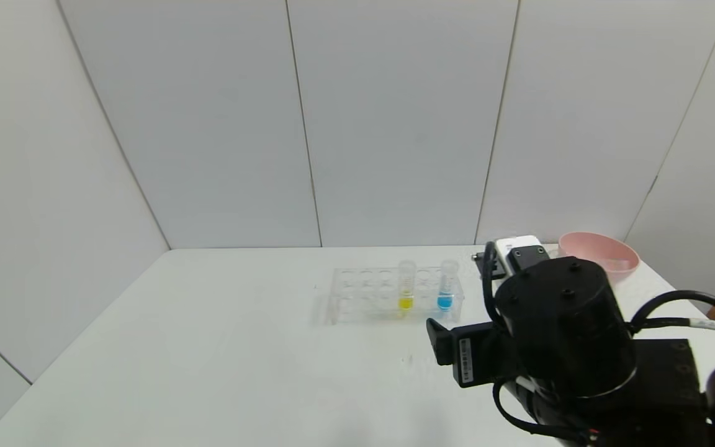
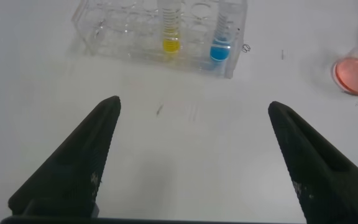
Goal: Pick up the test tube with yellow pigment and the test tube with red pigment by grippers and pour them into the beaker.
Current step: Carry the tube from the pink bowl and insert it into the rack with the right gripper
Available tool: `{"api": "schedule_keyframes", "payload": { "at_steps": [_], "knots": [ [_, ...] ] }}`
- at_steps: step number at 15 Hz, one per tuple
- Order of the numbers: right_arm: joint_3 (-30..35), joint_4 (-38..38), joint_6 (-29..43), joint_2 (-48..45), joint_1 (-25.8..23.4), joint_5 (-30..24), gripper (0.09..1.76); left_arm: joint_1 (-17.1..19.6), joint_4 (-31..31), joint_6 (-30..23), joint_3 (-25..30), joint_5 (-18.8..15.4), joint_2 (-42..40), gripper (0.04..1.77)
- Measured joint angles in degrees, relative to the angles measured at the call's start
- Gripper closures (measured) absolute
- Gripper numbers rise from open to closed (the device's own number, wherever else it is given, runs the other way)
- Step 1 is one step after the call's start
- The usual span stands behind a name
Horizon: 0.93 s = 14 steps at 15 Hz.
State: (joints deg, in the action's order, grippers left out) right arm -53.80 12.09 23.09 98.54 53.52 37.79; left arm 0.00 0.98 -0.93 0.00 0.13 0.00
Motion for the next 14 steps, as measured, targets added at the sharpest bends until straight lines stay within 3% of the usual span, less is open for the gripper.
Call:
{"api": "schedule_keyframes", "payload": {
  "at_steps": [7,14],
  "knots": [
    [-10.2,0.6,0.15,11.3,0.62,0.57,0.15,0.0,0.0,-0.02,0.0,0.02,0.0,0.09],
    [-21.78,0.95,1.73,21.64,-2.5,0.33,0.14,0.0,0.0,-0.02,0.0,0.02,0.0,0.09]
  ]
}}
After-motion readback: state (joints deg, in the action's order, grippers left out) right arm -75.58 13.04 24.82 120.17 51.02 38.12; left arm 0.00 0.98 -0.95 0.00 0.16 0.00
